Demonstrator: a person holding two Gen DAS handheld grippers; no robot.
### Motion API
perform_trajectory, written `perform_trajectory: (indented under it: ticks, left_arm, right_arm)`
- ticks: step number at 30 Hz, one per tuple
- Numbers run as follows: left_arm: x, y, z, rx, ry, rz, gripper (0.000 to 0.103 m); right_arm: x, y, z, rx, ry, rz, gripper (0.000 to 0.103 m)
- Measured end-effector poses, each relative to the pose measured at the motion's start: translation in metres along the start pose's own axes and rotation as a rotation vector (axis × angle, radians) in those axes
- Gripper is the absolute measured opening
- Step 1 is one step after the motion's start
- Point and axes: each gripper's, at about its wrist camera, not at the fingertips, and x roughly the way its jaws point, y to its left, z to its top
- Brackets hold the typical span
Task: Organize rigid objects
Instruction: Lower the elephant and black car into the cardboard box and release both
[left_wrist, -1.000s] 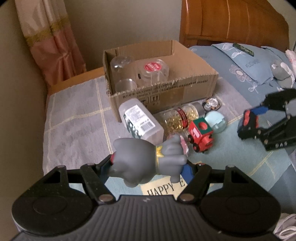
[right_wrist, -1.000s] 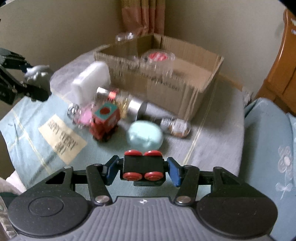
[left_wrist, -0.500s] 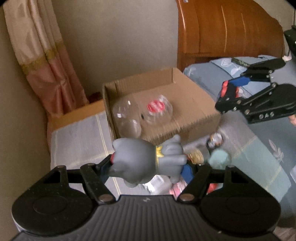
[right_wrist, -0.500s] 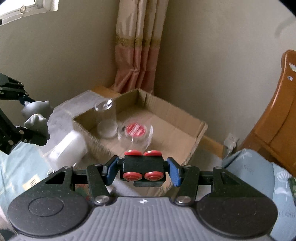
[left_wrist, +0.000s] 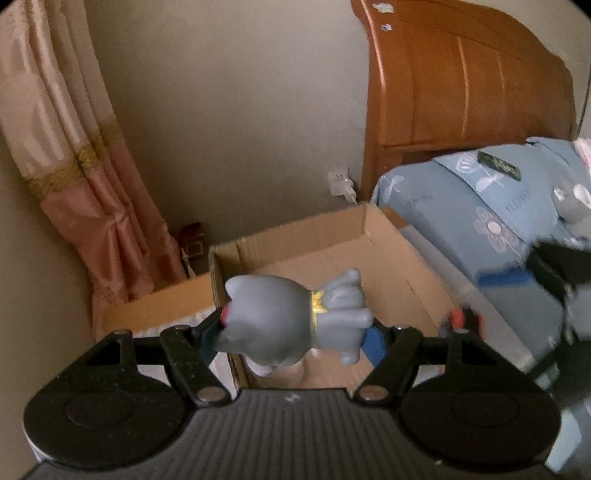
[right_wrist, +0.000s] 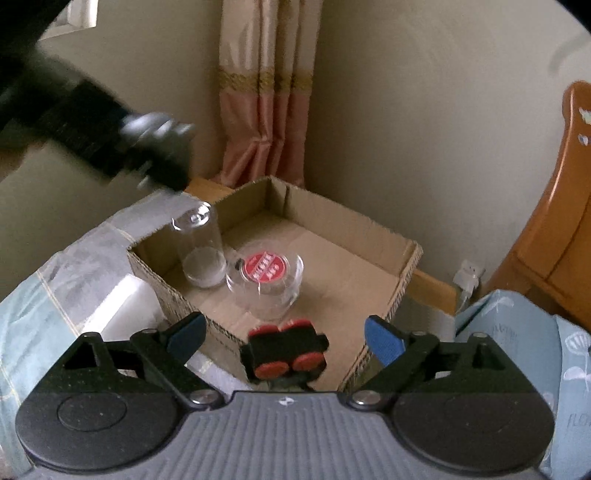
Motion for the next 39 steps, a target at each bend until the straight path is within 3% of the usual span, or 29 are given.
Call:
perform_trajectory:
  ticks: [3, 10, 13, 15, 20, 35, 39]
  left_arm:
    - [0.023, -0.001, 0.017, 0.011, 0.019, 0.015, 0.073]
    - [0.087, 0.003, 0.032, -0.03, 0.106, 0.03, 0.075]
    - [0.103, 0.009, 0.029, -0.058, 0.102, 0.046, 0.088]
    - [0.106, 0.011, 0.027, -0.058, 0.087, 0.069, 0.088]
    - [0.097, 0.013, 0.023, -0.073, 0.083, 0.05, 0.088]
    - [0.035, -0.016, -0.001, 0.004, -0.003, 0.041, 0.093]
    - [0.028, -0.022, -0.009, 0.017, 0.001, 0.03, 0.093]
  right_arm:
    - [-0.001, -0.004, -0.006, 0.028, 0.008, -0.001, 0.102]
    - [0.005, -0.004, -0.013, 0.052, 0.022, 0.01, 0.103]
    - [0.007, -0.003, -0.016, 0.067, 0.031, 0.019, 0.103]
    - [0.008, -0.001, -0.019, 0.067, 0.037, 0.024, 0.103]
    - [0.006, 0.002, -0.023, 0.064, 0.044, 0.021, 0.103]
    - [0.0, 0.025, -0.045, 0.078, 0.052, 0.0, 0.103]
    - [0.004, 0.028, -0.043, 0.088, 0.039, -0.002, 0.096]
